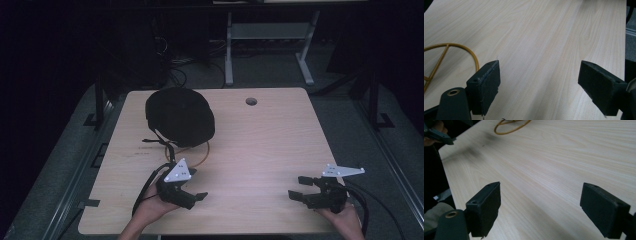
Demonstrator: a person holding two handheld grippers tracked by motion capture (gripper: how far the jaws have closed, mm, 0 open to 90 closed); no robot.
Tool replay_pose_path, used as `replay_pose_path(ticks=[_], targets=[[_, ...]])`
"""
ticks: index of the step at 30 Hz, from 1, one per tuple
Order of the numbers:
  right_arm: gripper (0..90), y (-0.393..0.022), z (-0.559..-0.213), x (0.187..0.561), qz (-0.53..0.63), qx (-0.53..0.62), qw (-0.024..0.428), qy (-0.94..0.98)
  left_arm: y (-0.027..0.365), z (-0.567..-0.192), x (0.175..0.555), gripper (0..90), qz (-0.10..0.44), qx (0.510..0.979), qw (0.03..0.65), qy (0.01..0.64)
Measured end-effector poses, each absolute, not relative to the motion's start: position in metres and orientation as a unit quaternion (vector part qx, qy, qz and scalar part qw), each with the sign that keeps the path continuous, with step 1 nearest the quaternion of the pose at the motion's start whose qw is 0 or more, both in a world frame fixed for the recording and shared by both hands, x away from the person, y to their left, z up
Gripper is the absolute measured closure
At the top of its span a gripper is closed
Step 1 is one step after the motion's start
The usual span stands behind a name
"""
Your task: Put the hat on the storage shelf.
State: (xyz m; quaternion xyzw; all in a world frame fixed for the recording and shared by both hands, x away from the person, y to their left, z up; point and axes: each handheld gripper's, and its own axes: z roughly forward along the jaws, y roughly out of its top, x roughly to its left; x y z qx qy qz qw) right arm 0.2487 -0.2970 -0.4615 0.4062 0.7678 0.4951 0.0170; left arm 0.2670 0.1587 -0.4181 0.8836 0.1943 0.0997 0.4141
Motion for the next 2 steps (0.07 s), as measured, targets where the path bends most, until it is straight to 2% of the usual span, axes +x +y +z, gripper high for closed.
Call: replay_pose_path(ticks=[2], targets=[[16.1, -0.2948, -0.4638, 0.2458, 0.495, 0.403, 0.021, 0.769, 0.1575, -0.4187, 0.2671, 17.8, 0.096, 0.882, 0.416, 0.197]])
